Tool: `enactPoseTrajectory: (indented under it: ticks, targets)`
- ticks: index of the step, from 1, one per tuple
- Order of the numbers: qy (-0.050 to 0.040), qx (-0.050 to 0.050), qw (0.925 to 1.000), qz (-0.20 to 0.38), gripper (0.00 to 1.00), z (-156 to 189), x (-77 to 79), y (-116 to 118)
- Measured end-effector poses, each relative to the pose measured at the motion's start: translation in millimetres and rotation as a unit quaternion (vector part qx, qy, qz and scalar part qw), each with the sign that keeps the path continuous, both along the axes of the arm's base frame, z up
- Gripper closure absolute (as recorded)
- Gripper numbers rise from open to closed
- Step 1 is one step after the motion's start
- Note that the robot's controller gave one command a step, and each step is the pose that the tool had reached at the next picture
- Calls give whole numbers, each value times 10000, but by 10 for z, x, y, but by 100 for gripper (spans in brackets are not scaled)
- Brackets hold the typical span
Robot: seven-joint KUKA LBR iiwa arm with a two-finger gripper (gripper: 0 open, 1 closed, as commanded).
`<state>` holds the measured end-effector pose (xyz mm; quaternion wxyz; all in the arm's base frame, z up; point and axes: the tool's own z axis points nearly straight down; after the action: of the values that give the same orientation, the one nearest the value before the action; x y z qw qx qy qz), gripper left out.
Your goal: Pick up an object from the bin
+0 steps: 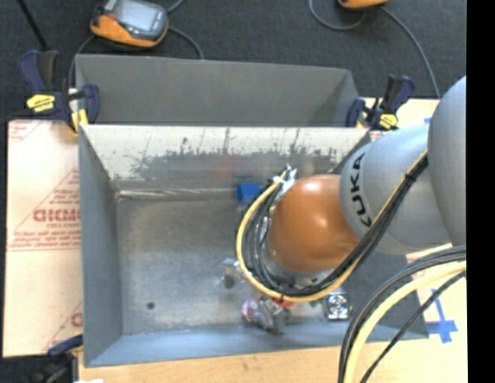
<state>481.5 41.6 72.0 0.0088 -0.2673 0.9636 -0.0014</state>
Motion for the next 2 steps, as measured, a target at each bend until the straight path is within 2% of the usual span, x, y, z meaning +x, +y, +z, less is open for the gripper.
enactPoseTrajectory:
  ticks: [1,2]
  targets:
    - [67,-2,10000,-5,100,-15,-42,17]
    - [58,1,10000,-43,100,37,-31,13]
